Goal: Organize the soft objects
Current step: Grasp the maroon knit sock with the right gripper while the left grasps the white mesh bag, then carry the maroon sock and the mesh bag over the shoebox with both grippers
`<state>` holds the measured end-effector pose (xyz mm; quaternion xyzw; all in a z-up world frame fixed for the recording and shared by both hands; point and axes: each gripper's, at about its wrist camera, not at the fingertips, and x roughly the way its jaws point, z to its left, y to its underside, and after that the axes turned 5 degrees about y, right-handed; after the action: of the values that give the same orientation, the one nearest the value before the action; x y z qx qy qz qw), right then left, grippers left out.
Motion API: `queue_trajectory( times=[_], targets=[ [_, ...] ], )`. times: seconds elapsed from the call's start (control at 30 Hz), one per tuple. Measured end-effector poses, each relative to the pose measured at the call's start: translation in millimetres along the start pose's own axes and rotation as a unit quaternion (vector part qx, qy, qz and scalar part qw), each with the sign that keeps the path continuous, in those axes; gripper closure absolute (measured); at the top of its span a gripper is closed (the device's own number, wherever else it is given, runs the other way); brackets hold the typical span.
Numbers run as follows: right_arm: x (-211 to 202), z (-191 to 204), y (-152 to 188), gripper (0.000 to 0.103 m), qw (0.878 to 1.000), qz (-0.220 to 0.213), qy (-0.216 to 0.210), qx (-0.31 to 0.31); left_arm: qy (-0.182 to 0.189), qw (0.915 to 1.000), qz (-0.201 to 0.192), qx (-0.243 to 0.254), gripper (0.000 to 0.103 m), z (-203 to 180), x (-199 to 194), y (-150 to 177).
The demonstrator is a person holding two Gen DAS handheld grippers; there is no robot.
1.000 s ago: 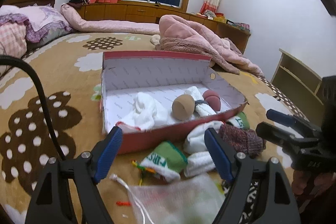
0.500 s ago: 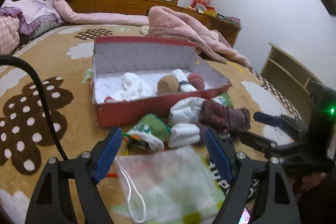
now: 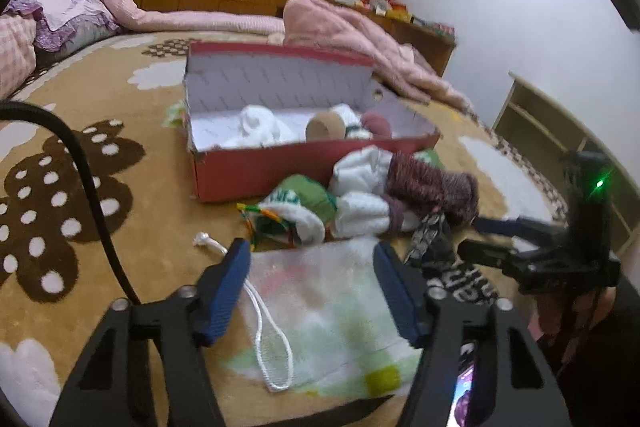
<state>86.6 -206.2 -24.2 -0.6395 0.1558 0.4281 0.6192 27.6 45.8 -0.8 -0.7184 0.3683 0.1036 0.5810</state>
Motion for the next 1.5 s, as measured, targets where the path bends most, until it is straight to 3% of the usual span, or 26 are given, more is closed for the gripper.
queue_trajectory(
  times=[0.1,0.17,0.2,0.27,0.3,0.37,0.4,0.47,0.53,0.57,0.63,0.7,0.9,1.1,1.37,1.5],
  targets=[
    [-6.3,-6.3,-0.5,0.030,1.000,-0.012,-0.011,0.013,0.011,0.9999,-0.010,-0.008,0.042,5.4,-7.1,-3.5],
    [-12.8,-7.2,-0.3,0.030,0.999,-0.028,-0.005,0.014,0.035,0.9991,0.011,-0.021,0.036,10.1,-3.3,-4.2],
    [-17.7,-6.1,-1.3,0.030,0.999,-0.041,-0.002,0.013,0.047,0.9975,0.041,-0.034,0.026,12.4,4.9,-2.7],
    [-27.0,-3.6,-2.7,0.030,0.998,-0.069,0.011,0.006,0.039,0.9963,0.068,-0.037,0.020,10.0,15.3,2.1],
    [-32.6,-0.8,-3.0,0.030,0.996,-0.088,0.021,-0.001,0.022,0.9953,0.093,-0.017,0.018,5.1,25.1,6.1],
    [-39.7,4.5,-4.5,0.030,0.993,-0.113,0.024,-0.013,-0.011,0.9944,0.101,0.030,0.018,-7.1,32.3,13.4],
    [-40.8,8.1,-6.8,0.030,0.992,-0.121,0.022,-0.018,-0.030,0.9932,0.094,0.062,0.020,-16.6,33.6,17.1],
    [-42.2,16.5,-10.0,0.030,0.990,-0.133,0.009,-0.034,-0.032,0.9921,0.092,0.079,0.047,-23.2,34.0,19.7],
    [-37.9,24.8,-13.1,0.030,0.990,-0.134,0.001,-0.052,-0.025,0.9928,0.089,0.076,0.091,-23.2,30.9,16.4],
    [-35.0,28.3,-13.6,0.030,0.989,-0.133,0.000,-0.060,-0.021,0.9933,0.088,0.071,0.094,-21.7,29.7,15.4],
    [-26.7,36.1,-16.4,0.032,0.989,-0.128,-0.002,-0.075,-0.012,0.9940,0.086,0.067,0.097,-18.8,27.0,13.7],
    [-18.5,41.2,-19.3,0.053,0.989,-0.123,0.003,-0.083,0.000,0.9944,0.081,0.068,0.098,-19.8,24.8,14.9],
    [4.9,42.3,-29.8,0.075,0.992,-0.100,0.008,-0.071,0.023,0.9960,0.043,0.075,0.098,-28.3,10.2,12.4],
    [-9.8,43.2,-30.7,0.079,0.991,-0.110,0.010,-0.071,0.032,0.9983,0.003,0.048,0.099,-19.4,-10.0,0.9],
    [-50.6,20.9,-36.7,0.079,0.987,-0.157,-0.032,-0.017,0.037,0.9976,-0.056,0.020,0.099,-7.6,-36.4,-24.8],
    [-55.5,17.0,-40.3,0.079,0.984,-0.174,-0.023,-0.016,0.033,0.9958,-0.083,0.020,0.099,-6.3,-45.3,-36.7]
  ],
)
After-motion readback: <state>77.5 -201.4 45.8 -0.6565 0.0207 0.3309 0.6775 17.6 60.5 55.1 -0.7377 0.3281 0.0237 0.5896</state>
